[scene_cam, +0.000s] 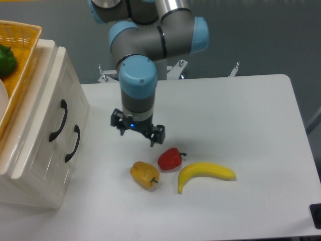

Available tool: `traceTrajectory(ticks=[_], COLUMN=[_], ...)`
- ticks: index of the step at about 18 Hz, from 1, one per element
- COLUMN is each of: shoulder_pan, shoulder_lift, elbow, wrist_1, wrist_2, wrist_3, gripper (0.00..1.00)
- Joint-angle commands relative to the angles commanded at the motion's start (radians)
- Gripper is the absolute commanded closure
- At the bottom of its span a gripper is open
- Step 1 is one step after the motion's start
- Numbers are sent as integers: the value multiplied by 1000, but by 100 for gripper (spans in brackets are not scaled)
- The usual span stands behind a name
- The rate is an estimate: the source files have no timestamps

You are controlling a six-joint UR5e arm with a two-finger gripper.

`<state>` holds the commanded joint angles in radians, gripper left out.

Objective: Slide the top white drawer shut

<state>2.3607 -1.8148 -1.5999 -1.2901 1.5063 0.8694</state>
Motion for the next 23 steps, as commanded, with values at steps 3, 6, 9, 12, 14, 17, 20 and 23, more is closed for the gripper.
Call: traceTrajectory(ticks=[3, 6, 9, 12, 14, 17, 20, 23], shoulder_pan=[58, 110, 149, 178, 193, 230, 276, 289], shoulder_lift=[11, 23, 35, 38, 40, 60, 84, 103], elbow=[2, 0, 2, 0, 0, 2, 0, 0], wrist_1=[0, 0, 0, -9, -37, -63, -124, -149], wrist_2=[17, 90, 112, 112, 120, 121, 121, 121], wrist_3=[170, 386, 447, 454, 502, 595, 690, 717], gripper=[0, 0, 0, 0, 0, 0, 0, 0])
